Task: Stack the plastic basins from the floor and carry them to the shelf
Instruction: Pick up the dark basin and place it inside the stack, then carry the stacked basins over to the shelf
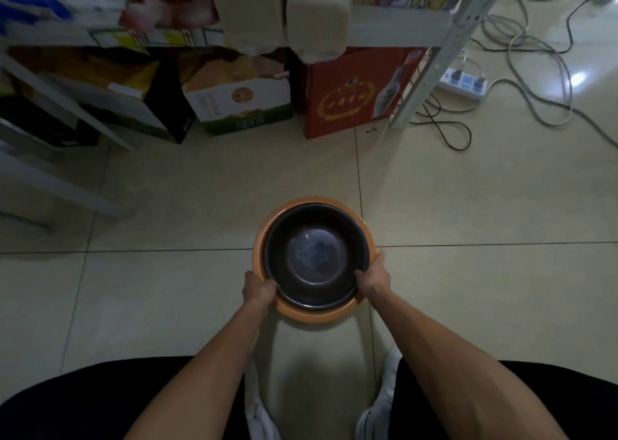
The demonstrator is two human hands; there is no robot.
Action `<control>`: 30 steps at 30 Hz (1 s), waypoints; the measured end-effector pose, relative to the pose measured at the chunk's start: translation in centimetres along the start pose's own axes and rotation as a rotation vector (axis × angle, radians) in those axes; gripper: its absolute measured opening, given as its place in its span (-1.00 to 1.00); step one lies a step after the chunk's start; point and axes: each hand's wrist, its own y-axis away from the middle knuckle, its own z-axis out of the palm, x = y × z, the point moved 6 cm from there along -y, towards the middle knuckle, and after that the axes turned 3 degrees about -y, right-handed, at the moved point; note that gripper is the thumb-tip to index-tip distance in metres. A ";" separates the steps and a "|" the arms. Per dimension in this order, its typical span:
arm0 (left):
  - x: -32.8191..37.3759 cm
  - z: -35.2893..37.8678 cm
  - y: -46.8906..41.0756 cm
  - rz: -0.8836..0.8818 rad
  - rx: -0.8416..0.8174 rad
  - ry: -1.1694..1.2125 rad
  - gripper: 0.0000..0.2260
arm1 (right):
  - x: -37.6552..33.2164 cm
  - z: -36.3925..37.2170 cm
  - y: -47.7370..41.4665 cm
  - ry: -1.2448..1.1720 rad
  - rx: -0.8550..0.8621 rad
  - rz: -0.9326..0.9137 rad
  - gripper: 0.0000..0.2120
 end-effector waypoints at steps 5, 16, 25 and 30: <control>2.7 -1.5 -1.2 -0.031 -0.102 0.044 -0.68 | -3.0 -1.6 -0.5 -0.012 0.015 0.064 -0.52; 21.5 -18.0 25.1 0.141 -0.103 0.167 -0.91 | -20.7 -19.6 22.1 -0.159 0.072 -0.056 -0.51; 37.9 -34.8 52.7 0.411 -0.049 0.168 -0.86 | -37.0 -38.9 47.0 -0.259 0.150 -0.322 -0.58; 44.3 -41.6 65.3 0.526 -0.024 0.285 -0.79 | -44.6 -47.6 58.5 -0.329 0.189 -0.427 -0.59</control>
